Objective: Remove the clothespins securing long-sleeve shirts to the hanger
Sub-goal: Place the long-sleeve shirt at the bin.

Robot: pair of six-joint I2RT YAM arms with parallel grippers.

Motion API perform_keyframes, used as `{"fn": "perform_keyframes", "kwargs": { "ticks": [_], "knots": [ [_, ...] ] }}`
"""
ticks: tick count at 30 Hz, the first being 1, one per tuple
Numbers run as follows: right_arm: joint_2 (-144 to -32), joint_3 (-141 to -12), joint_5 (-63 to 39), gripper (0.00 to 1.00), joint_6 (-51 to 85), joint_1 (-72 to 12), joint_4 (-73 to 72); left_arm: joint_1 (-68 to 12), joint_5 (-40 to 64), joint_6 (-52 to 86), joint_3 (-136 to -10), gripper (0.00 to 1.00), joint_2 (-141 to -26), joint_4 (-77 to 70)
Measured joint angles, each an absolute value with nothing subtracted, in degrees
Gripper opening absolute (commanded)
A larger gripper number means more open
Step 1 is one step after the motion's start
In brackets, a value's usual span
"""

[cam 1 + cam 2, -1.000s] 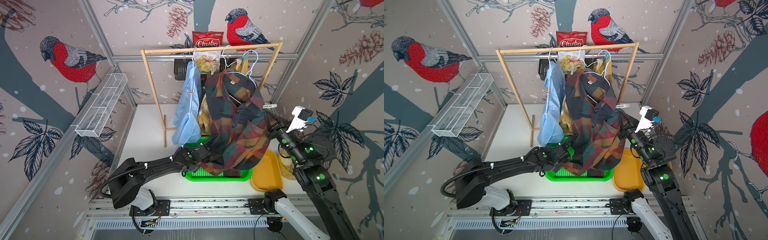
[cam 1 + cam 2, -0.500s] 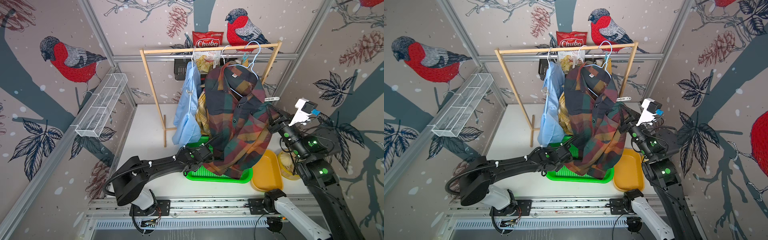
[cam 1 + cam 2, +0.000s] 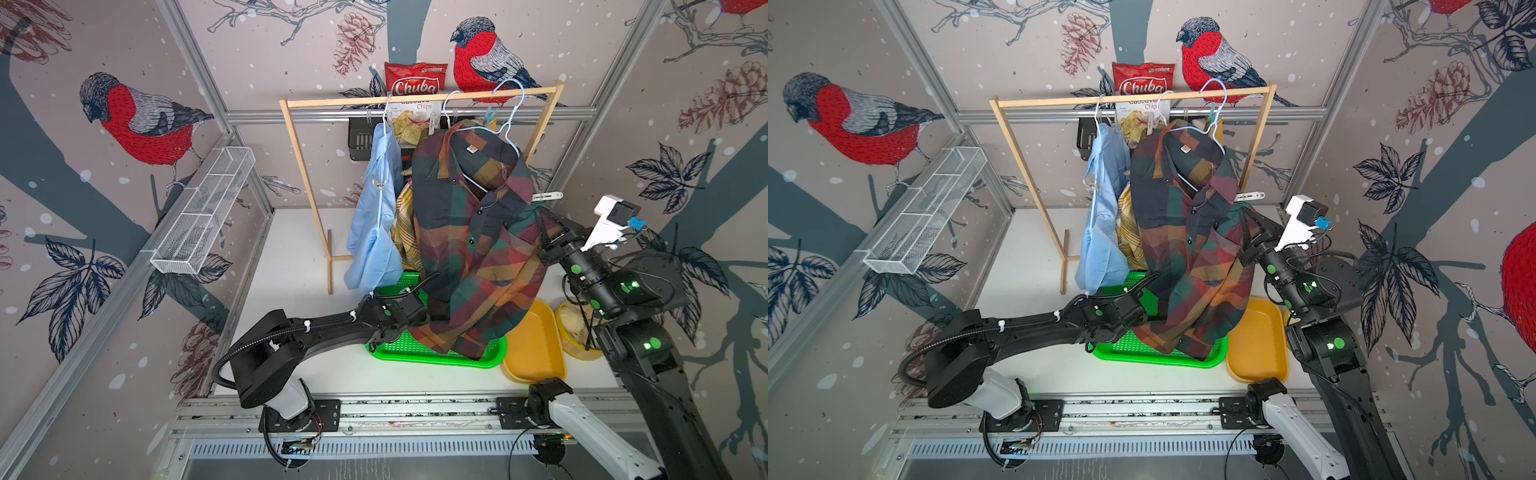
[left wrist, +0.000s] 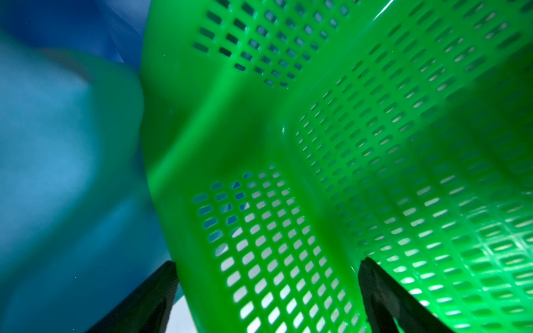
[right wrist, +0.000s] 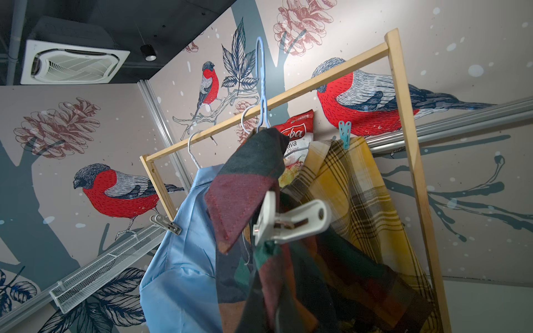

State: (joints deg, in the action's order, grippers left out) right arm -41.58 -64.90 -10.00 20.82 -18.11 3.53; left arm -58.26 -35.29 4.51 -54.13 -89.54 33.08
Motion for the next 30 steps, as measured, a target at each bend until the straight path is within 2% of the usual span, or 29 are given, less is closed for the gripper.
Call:
{"fn": "perform_keyframes", "kwargs": {
  "ticks": [9, 19, 30],
  "knots": [
    [-42.8, -64.6, -10.0, 0.0, 20.7, -18.1, 3.1, -58.3, -31.4, 4.6, -54.4, 0.96, -87.0, 31.9],
    [-40.1, -59.8, -12.7, 0.0, 20.9, -18.1, 2.0, -58.5, -20.8, 5.2, -57.7, 0.96, -76.2, 29.8],
    [-34.3, -57.3, -16.0, 0.0, 20.7, -18.1, 3.7, -58.5, -19.5, 7.2, -63.3, 0.95, -69.2, 27.2]
  ]
}}
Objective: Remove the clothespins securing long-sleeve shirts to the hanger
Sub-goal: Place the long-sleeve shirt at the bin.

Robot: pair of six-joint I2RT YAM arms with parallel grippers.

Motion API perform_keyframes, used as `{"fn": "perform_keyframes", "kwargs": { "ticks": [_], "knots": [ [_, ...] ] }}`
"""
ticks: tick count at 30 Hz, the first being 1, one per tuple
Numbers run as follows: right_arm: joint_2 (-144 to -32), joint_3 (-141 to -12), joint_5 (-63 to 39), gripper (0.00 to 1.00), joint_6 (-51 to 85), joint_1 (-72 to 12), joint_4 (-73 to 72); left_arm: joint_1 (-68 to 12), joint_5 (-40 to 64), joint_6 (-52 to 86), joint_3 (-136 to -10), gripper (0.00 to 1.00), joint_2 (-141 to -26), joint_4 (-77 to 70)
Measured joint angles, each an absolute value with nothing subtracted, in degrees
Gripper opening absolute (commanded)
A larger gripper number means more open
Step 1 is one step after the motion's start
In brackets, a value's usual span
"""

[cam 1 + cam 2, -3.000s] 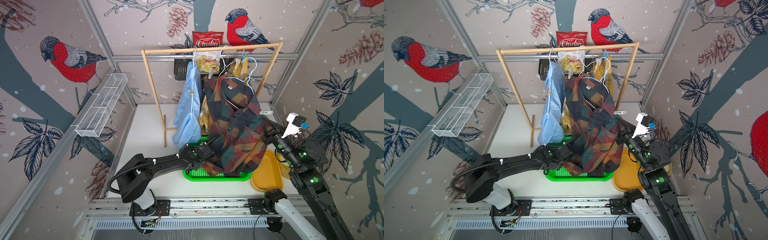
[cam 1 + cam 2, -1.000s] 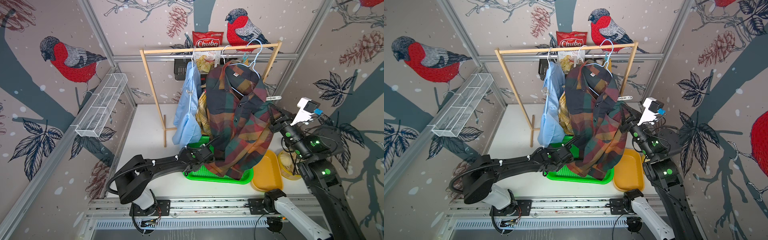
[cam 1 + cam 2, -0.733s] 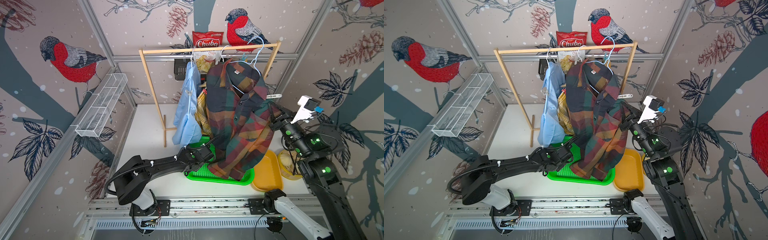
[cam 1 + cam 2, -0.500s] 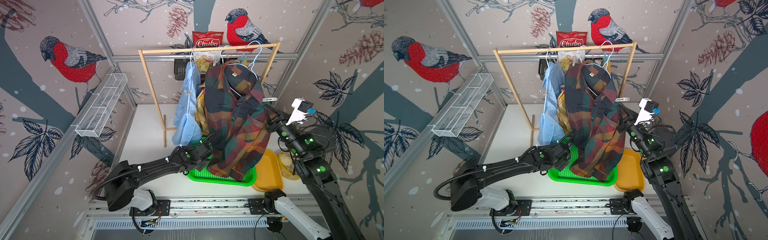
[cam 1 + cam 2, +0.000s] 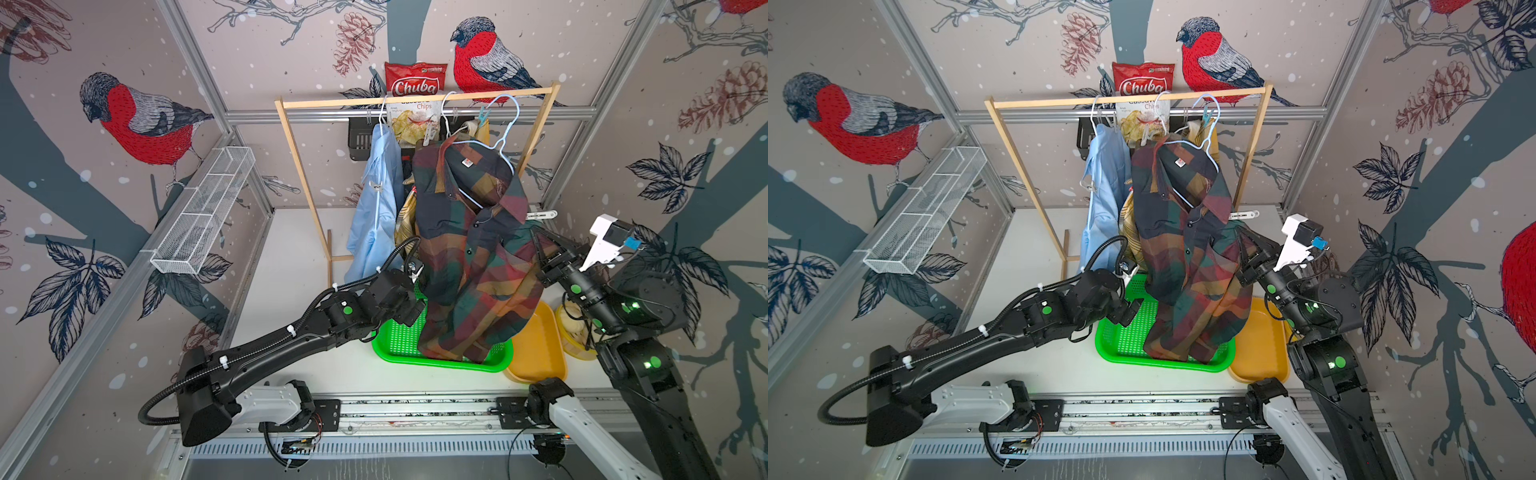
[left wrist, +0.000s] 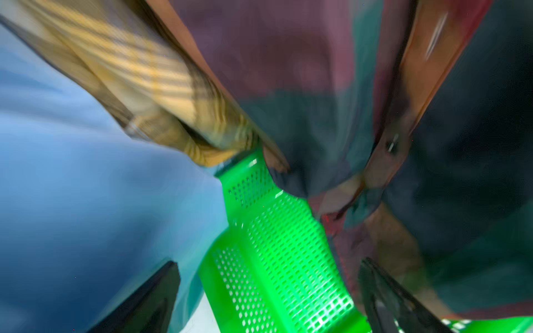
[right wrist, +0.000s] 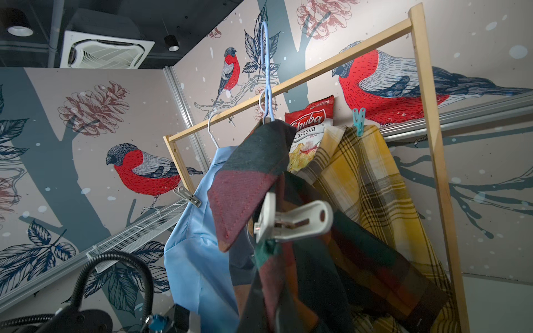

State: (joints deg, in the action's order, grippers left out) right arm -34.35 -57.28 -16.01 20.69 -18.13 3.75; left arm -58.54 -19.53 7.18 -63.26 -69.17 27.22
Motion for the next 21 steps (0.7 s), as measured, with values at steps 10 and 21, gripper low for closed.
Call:
{"fn": "perform_keyframes", "kwargs": {
  "ticks": [10, 21],
  "knots": [
    [-29.8, -56.3, -21.2, 0.0, 20.7, -18.1, 6.6, -58.5, -20.1, 6.8, -73.8, 0.93, -66.8, 27.3],
    [-26.7, -58.4, -26.5, 0.0, 20.6, -18.1, 11.0, -58.5, -22.3, 5.6, -83.2, 0.93, -65.8, 27.9]
  ]
}}
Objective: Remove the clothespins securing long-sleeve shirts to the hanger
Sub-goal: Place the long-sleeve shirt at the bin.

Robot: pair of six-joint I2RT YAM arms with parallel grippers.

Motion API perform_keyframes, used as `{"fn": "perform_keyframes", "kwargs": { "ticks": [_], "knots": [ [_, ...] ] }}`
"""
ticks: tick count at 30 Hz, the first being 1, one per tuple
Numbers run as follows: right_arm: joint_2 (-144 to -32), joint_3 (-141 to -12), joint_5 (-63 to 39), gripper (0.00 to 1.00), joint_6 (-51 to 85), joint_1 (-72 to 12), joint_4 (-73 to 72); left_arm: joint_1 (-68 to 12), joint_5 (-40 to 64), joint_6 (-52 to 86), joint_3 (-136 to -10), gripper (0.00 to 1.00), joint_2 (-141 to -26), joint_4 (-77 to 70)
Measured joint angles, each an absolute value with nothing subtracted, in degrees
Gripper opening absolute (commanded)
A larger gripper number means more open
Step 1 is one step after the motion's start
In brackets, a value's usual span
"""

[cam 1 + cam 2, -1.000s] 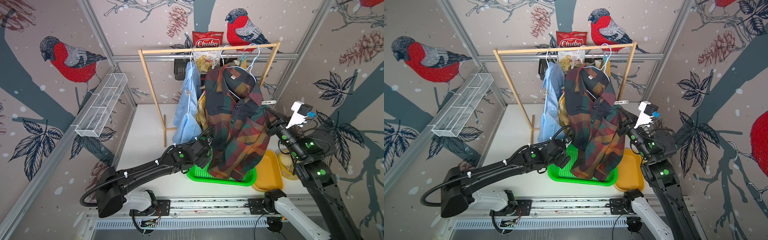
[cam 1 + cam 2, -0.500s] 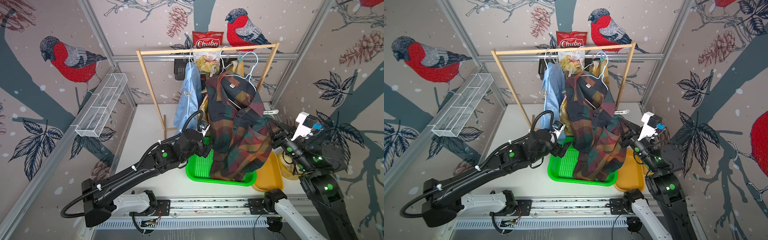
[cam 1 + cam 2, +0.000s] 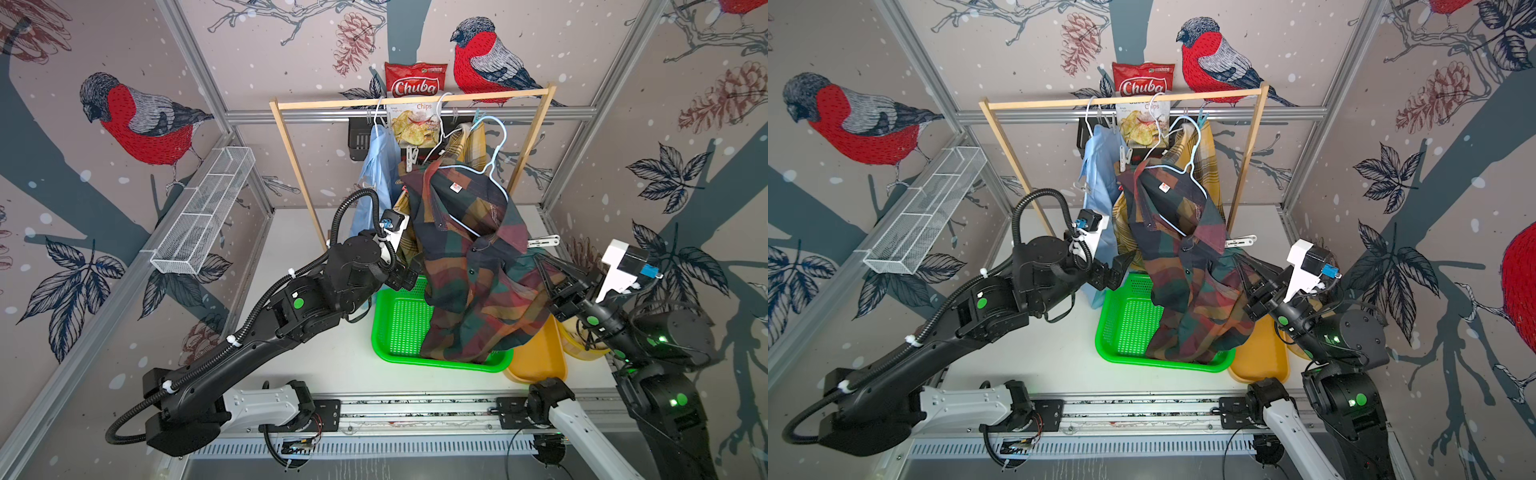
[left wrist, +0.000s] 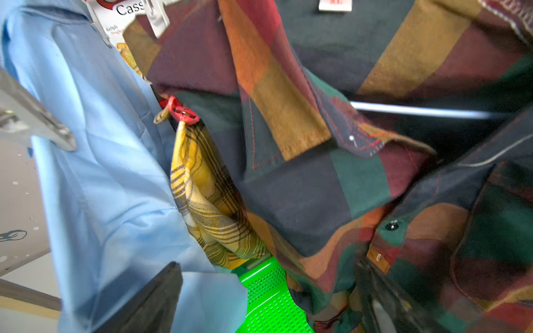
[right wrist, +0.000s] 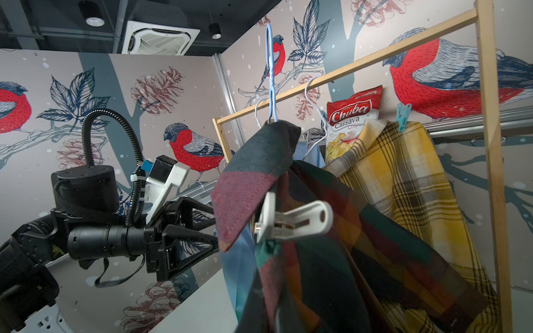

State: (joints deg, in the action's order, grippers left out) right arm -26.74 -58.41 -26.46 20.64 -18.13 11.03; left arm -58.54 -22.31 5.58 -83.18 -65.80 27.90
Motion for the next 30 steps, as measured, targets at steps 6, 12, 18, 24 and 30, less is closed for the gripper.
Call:
{"fn": "perform_keyframes", "kwargs": {
  "ticks": [6, 12, 18, 24, 30],
  "knots": [
    [-25.7, -57.8, -29.0, 0.0, 19.7, -18.3, 12.7, -58.6, -22.3, 4.1, -88.8, 0.94, -65.7, 29.2],
    [-24.6, -55.6, -31.2, 0.0, 19.7, -18.3, 13.8, -58.8, -20.8, 0.6, -93.6, 0.94, -68.0, 28.8],
    [-24.2, -54.0, -33.0, 0.0, 19.9, -18.3, 14.0, -59.1, -18.5, -6.2, -93.9, 0.91, -71.3, 25.3],
    [-24.3, -54.0, -33.7, 0.0, 19.8, -18.3, 14.6, -59.1, -22.9, -15.2, -92.1, 0.89, -73.4, 17.9],
    [-24.3, -53.8, -34.3, 0.0, 19.6, -18.3, 15.5, -56.9, -23.8, -22.9, -92.3, 0.85, -74.8, 12.8]
  ]
}}
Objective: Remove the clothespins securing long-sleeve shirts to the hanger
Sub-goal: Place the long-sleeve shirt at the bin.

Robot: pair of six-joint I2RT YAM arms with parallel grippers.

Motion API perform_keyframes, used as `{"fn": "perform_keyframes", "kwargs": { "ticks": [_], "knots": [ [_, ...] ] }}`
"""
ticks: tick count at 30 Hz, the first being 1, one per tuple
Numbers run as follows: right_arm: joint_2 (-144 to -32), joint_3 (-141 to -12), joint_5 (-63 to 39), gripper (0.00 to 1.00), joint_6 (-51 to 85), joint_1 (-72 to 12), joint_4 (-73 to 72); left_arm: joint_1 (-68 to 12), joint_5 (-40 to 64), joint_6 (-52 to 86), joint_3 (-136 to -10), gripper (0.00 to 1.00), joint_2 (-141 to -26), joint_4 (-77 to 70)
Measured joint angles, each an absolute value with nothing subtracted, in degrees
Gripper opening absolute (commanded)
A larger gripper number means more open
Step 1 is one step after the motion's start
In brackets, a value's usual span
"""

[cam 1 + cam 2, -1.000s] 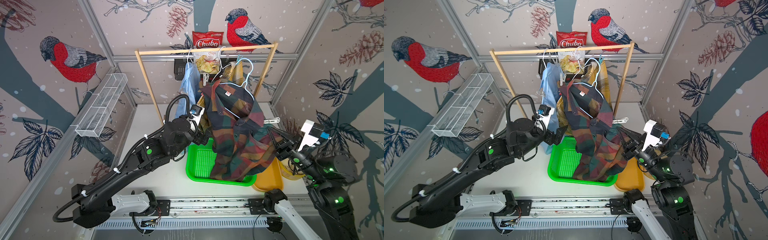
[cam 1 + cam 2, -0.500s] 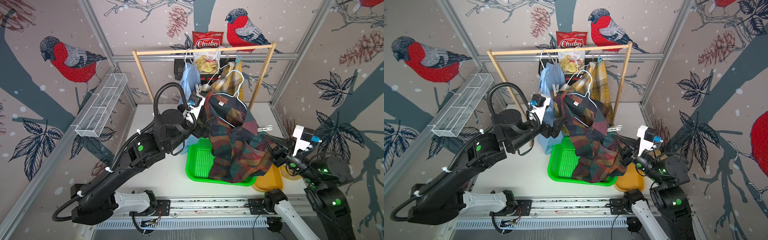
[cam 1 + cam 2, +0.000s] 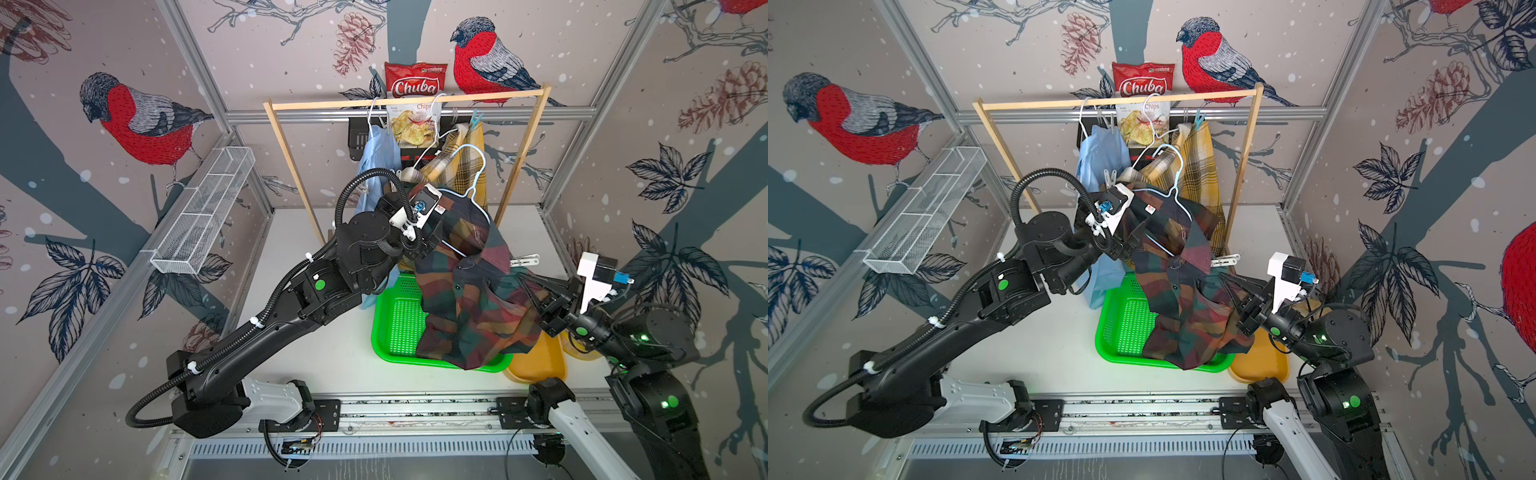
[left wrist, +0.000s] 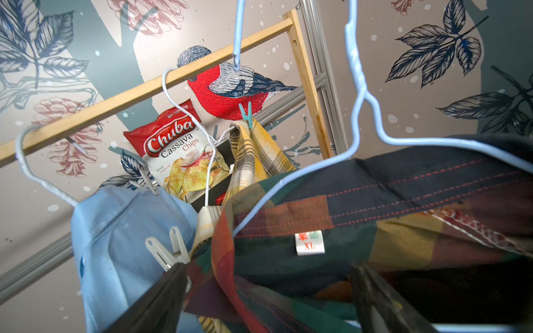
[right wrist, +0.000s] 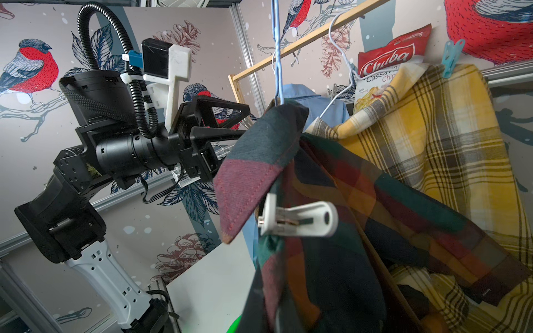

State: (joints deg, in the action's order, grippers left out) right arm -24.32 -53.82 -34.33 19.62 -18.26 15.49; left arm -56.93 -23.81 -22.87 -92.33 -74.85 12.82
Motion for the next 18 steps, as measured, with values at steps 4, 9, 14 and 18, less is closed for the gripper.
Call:
{"fn": "perform_keyframes", "kwargs": {
  "ticks": [4, 9, 14, 18],
  "knots": [
    [-24.5, -53.5, -34.6, 0.0, 19.4, -18.3, 15.8, -51.7, -19.0, -24.5, -95.3, 0.78, -75.6, 12.7],
    [-25.0, -53.5, -35.0, 0.0, 19.2, -18.3, 16.3, -48.8, -8.4, -27.2, -101.3, 0.72, -79.1, 15.6],
    [-25.2, -53.8, -35.4, 0.0, 18.1, -18.3, 16.8, -47.0, 0.6, -29.0, -106.4, 0.69, -83.3, 23.3],
    [-25.6, -53.9, -35.8, 0.0, 18.1, -18.3, 17.1, -45.9, 3.5, -30.6, -108.4, 0.7, -85.7, 26.6]
  ]
}}
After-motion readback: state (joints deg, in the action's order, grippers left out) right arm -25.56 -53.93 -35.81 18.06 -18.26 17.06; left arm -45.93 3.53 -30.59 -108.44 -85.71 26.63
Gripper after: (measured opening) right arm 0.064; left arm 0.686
